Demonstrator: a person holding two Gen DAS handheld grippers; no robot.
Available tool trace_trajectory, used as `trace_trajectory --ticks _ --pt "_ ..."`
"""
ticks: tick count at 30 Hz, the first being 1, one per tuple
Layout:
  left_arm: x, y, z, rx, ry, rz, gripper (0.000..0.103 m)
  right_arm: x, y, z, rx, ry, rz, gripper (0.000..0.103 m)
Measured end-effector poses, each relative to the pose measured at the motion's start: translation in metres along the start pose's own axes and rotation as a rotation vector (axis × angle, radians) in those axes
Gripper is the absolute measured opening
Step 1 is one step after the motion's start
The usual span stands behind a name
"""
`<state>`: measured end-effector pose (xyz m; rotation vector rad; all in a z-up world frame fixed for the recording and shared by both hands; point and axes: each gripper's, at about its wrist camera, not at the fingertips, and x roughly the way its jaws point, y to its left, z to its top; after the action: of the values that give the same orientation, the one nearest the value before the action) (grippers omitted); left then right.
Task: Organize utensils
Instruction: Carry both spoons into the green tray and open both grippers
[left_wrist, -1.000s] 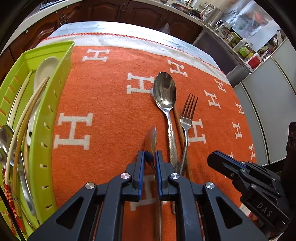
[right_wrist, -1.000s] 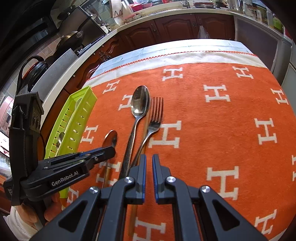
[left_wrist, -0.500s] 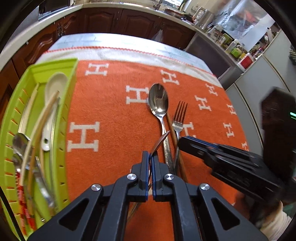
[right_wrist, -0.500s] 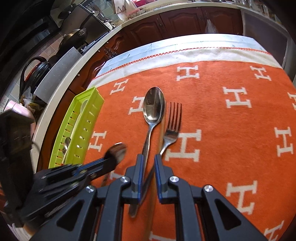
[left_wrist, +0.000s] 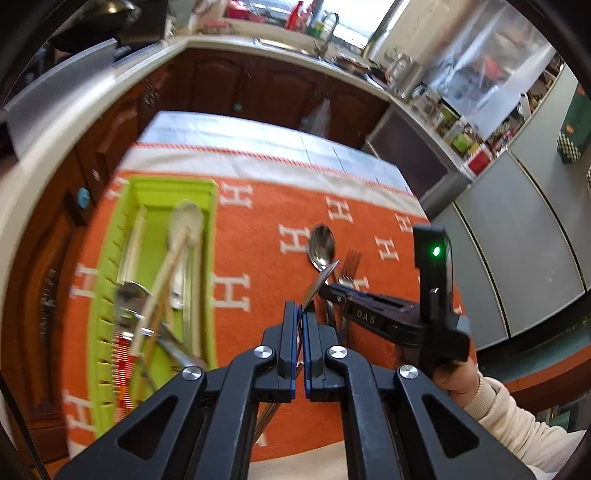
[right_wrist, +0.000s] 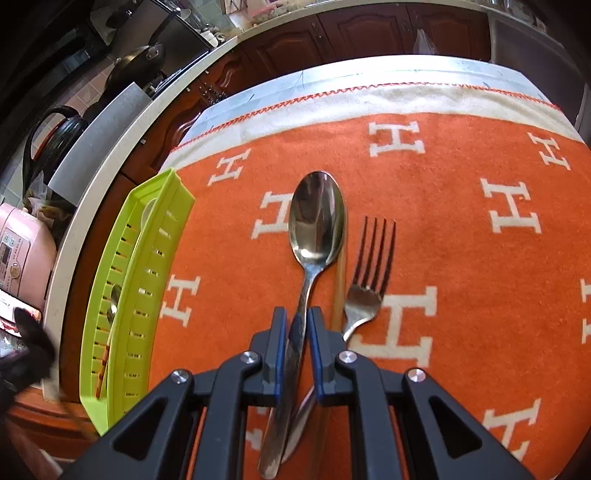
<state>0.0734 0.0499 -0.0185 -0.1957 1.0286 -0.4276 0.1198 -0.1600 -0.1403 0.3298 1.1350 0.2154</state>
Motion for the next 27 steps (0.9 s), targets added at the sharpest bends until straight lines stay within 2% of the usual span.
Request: trace_trajectory --ticks 6,11,14,18,24,27 --pt "-0.024 0.033 0.010 -0.057 -0.056 0.124 0.000 0.002 0.012 0.002 -0.045 -0.008 -0.065 0.009" --pt "-0.013 0.067 0.007 -0.121 -0.027 0.201 0.000 0.002 0.046 -0.007 -0.208 -0.072 -0.255 0.004" --pt "-0.001 0.080 0.001 -0.149 -0.002 0.219 0.000 0.005 0.063 -0.013 -0.290 -0.094 -0.319 0.003" --pt "0.017 0.090 -0.003 -0.173 0.017 0.245 0.000 0.008 0.069 -0.015 -0.309 -0.099 -0.327 0.004" --pt "0.036 0.102 -0.009 -0.217 0.053 0.238 0.000 0.010 0.049 -0.009 -0.182 -0.020 -0.135 0.009" --pt "0.038 0.106 -0.010 -0.224 0.051 0.228 0.000 0.011 0.046 -0.012 -0.166 -0.016 -0.114 0.010"
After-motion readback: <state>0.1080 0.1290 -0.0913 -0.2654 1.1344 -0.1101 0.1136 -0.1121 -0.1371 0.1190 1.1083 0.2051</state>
